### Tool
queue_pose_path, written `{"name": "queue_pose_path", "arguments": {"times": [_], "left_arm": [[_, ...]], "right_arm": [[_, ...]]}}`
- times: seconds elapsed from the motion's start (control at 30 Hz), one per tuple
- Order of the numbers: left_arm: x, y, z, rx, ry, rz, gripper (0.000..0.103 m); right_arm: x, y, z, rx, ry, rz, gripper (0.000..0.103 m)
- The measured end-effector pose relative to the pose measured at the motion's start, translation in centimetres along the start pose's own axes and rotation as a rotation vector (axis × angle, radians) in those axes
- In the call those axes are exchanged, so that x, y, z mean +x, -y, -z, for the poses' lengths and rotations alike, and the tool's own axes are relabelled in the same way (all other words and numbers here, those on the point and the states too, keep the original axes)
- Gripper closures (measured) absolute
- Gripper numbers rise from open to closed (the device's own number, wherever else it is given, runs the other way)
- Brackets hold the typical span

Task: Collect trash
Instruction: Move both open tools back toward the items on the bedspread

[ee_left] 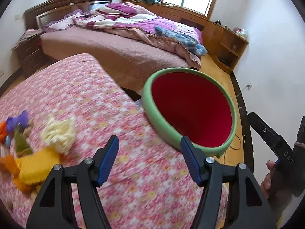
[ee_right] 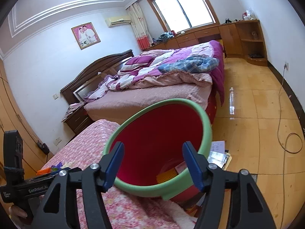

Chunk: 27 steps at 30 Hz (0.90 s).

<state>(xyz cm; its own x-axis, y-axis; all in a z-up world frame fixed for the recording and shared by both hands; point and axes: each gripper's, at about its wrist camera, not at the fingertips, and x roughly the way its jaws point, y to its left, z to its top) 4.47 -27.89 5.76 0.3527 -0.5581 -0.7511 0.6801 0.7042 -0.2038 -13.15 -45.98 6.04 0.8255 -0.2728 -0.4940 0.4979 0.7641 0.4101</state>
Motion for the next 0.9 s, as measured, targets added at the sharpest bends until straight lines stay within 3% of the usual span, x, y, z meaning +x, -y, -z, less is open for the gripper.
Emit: {"name": "queue_pose_path", "arguments": {"times": [0.9], "left_arm": [[-9.9, -14.8, 6.0, -0.327, 0.131, -0.292, 0.034]], "right_arm": [[1.3, -9.8, 4.4, -0.159, -0.162, -0.139, 0.032]]}}
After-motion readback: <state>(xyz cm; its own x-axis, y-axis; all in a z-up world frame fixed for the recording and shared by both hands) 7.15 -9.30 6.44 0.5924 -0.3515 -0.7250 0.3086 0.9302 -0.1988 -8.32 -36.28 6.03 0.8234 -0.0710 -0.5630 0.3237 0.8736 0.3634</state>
